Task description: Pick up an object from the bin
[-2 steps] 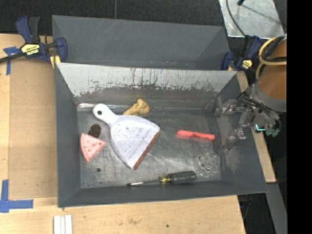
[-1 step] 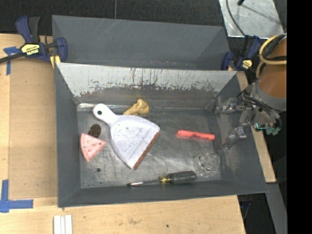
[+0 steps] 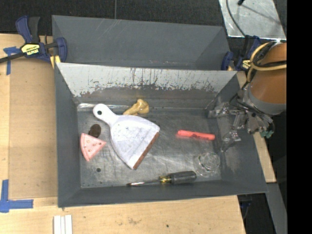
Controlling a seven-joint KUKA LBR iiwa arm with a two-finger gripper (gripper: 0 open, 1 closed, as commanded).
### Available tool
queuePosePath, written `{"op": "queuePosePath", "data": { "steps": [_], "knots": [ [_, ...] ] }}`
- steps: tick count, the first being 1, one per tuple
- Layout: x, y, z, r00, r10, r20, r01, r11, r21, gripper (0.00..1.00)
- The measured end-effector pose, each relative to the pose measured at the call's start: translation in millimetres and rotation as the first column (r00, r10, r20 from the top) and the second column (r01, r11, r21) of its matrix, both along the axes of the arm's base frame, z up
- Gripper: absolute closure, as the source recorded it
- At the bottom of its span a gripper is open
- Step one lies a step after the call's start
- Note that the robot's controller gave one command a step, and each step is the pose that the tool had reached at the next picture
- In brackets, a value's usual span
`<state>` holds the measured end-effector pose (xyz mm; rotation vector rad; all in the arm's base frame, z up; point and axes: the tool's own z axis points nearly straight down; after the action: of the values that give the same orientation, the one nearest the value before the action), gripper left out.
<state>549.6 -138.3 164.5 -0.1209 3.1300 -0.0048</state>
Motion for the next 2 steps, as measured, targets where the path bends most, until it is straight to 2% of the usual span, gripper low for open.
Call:
{"op": "queuePosePath", "data": {
  "steps": [1,2],
  "knots": [
    [1.2,12.4,-59.5,0.999,0.047,-0.001,-0.047,0.999,0.0,0.0],
    [2.6,16.3,-77.3,0.997,0.072,-0.005,-0.072,0.997,0.002,0.0]
  ]
}}
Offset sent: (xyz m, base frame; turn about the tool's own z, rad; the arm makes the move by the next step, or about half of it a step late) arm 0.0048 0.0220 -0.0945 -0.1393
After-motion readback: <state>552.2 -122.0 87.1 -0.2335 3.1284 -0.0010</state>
